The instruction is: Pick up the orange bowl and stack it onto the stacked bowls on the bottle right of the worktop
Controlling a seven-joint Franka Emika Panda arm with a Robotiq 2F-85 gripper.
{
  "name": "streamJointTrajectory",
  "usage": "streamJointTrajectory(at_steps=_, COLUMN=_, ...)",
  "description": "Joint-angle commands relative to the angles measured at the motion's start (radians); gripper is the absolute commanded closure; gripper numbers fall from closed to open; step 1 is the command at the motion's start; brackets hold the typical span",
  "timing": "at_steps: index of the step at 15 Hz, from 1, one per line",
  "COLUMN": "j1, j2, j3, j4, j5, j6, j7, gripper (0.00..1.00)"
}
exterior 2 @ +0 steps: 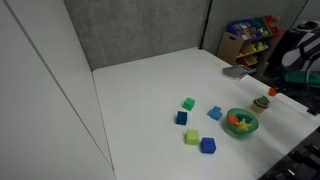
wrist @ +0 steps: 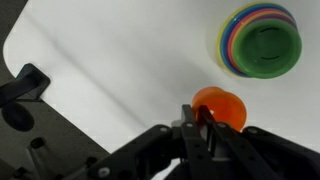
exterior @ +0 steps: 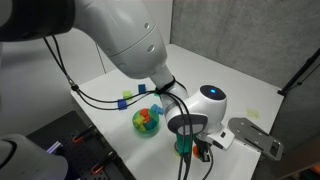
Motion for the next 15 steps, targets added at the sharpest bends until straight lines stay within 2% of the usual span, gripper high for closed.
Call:
streamJointTrajectory(at_steps=1, j1=-0.003, j2=-0.063, j3=0.028, j4=-0.049, j5=0.033, j6=-0.035, j7=-0.002, gripper=0.96)
streamJointTrajectory(at_steps=6, j1=-0.018, j2=-0.083, j3=0.070, j4=-0.067, j5=0.087, j6=-0.058, j7=-0.017, gripper=0.96)
streamJointTrajectory(at_steps=15, j1=-0.028, j2=-0.085, j3=0.100, j4=-0.084, j5=0.142, j6=-0.091, j7=-0.032, gripper=0.96)
